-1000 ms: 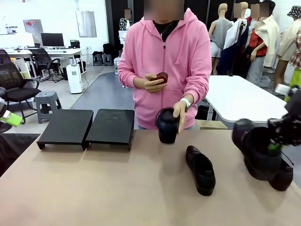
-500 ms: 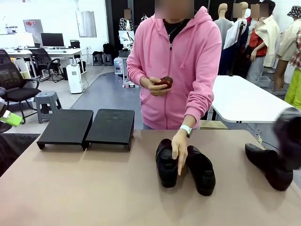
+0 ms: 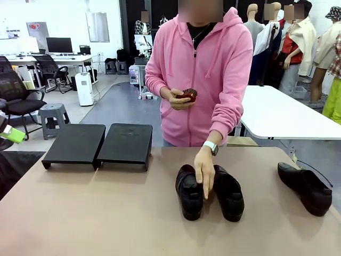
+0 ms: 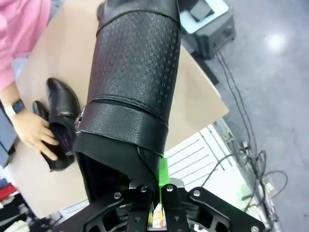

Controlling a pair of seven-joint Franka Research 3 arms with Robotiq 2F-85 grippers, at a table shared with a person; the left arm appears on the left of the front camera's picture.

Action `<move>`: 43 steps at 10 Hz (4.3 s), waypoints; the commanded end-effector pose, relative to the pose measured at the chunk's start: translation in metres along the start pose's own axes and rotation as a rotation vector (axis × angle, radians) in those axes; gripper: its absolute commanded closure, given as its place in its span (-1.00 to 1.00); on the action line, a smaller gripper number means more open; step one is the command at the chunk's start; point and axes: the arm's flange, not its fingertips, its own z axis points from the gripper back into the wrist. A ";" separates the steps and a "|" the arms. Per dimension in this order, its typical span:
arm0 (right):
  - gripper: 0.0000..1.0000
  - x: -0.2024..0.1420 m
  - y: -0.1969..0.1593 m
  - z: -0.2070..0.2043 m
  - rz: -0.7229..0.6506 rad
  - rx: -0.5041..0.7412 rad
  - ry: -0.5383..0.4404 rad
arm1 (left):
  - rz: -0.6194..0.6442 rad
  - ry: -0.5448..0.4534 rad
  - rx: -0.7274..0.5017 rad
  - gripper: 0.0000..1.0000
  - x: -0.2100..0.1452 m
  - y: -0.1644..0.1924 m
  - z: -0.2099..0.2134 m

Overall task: Organize the shoes by placing them on the stand.
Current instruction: Pick up one Shoe and place it in the middle of the table.

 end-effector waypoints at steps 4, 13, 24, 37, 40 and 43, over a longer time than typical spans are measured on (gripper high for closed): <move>1.00 -0.096 0.153 0.003 0.255 -0.025 -0.171 | -0.007 -0.002 -0.021 -1.00 0.000 0.001 0.002; 1.00 -0.340 0.380 -0.148 0.441 0.083 0.186 | -0.007 -0.002 -0.021 -1.00 0.000 0.001 0.002; 1.00 -0.298 0.423 -0.257 0.686 0.073 0.511 | -0.007 -0.002 -0.021 -1.00 0.000 0.001 0.002; -1.00 -0.297 0.422 -0.274 0.606 0.107 0.482 | -0.007 -0.002 -0.021 -1.00 0.000 0.001 0.002; -1.00 -0.268 0.395 -0.230 0.602 0.129 0.388 | -0.007 -0.002 -0.021 -1.00 0.000 0.001 0.002; -1.00 -0.313 0.428 -0.242 0.843 0.108 0.485 | -0.007 -0.002 -0.021 -1.00 0.000 0.001 0.002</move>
